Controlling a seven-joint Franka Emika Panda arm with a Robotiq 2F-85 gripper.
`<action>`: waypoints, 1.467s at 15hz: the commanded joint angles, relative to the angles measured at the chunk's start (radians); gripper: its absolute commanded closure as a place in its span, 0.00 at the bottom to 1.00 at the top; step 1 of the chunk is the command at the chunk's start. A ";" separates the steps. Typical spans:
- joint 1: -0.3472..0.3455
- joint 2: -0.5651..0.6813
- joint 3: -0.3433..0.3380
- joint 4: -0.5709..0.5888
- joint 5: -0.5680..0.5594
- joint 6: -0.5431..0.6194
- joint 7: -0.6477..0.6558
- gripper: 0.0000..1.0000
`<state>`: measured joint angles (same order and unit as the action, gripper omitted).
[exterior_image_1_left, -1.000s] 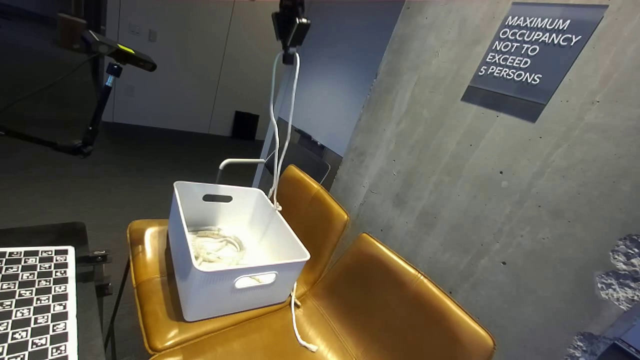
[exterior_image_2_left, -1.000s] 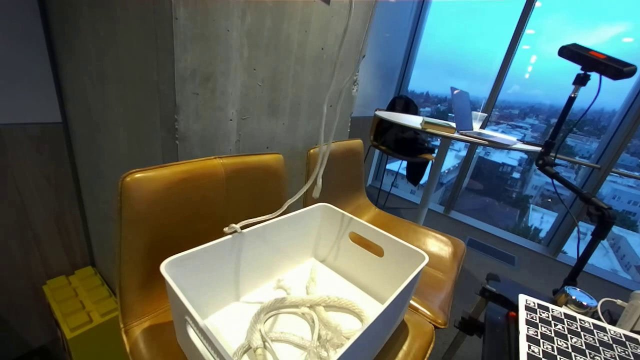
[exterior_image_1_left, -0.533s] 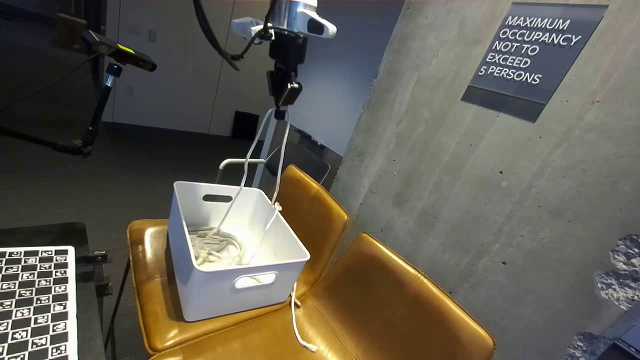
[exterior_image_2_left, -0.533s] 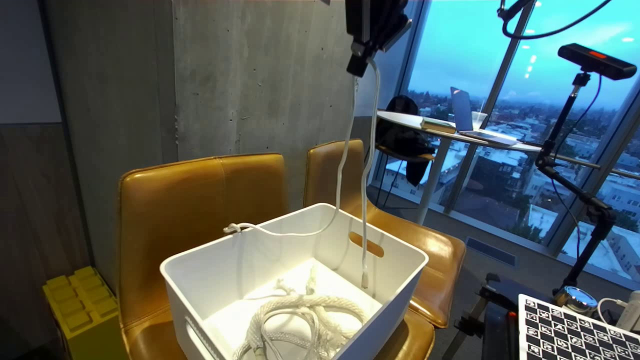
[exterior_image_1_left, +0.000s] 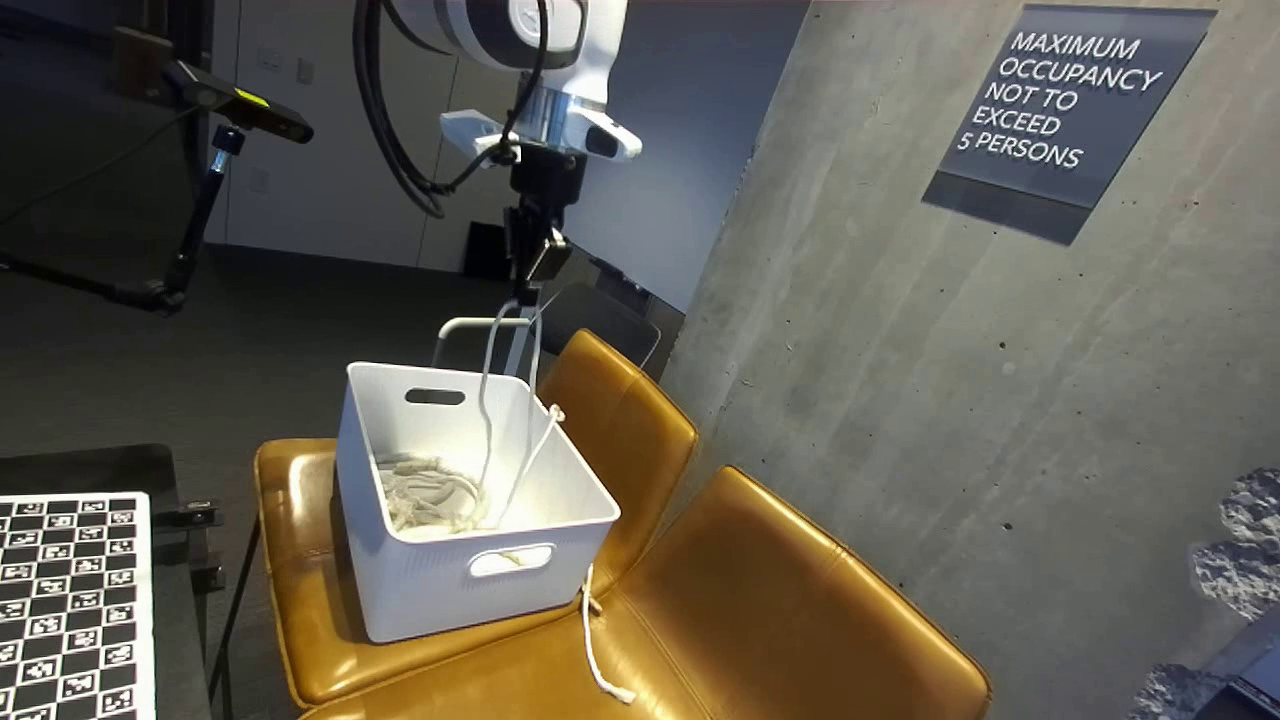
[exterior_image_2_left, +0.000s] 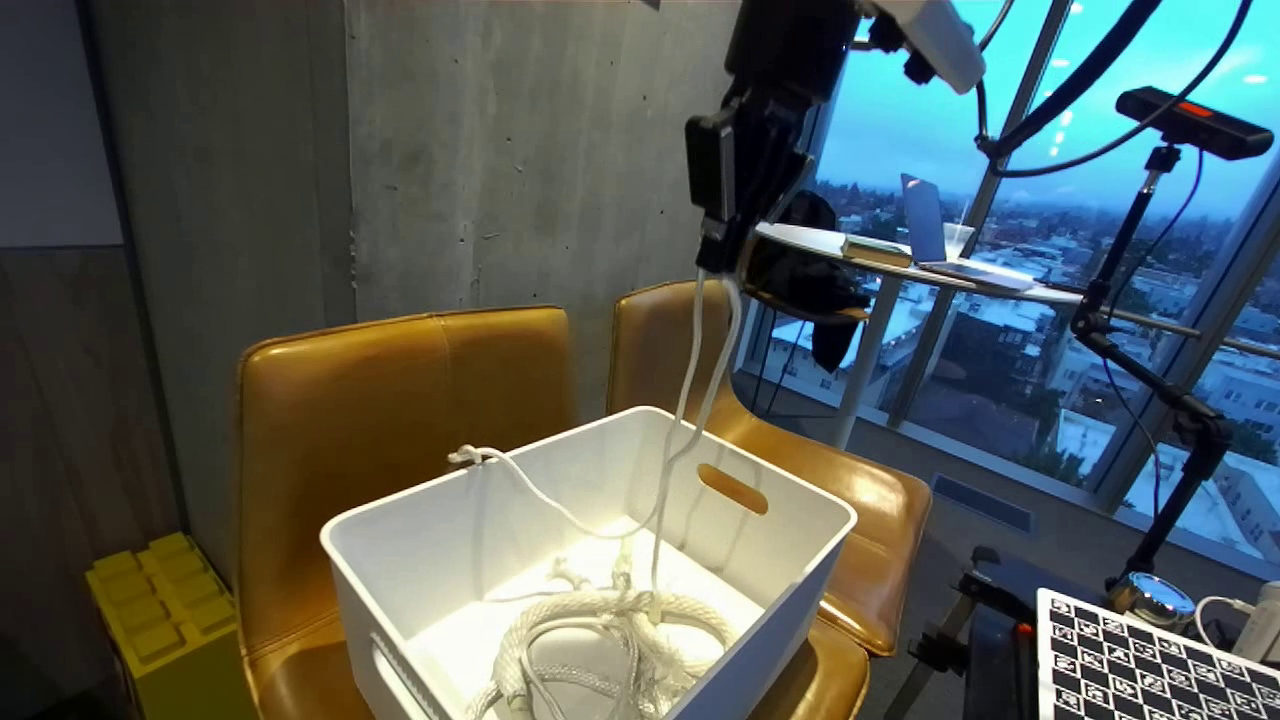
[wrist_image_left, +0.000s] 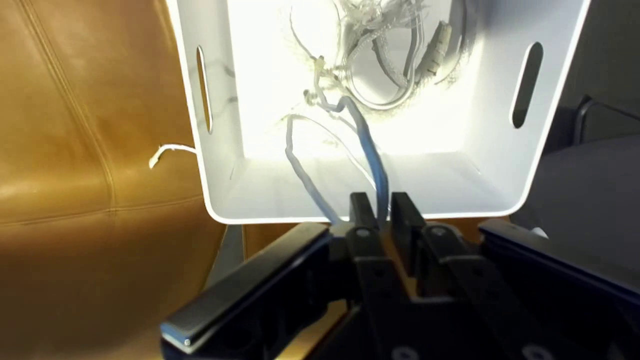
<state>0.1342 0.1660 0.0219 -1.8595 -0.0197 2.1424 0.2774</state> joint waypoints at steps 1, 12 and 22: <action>-0.020 0.050 0.012 -0.021 0.011 0.006 -0.030 0.52; -0.072 0.373 0.025 0.268 0.010 0.054 -0.342 0.00; -0.023 0.706 0.056 0.651 -0.032 0.118 -0.464 0.00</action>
<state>0.1011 0.7805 0.0655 -1.3276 -0.0297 2.2256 -0.1634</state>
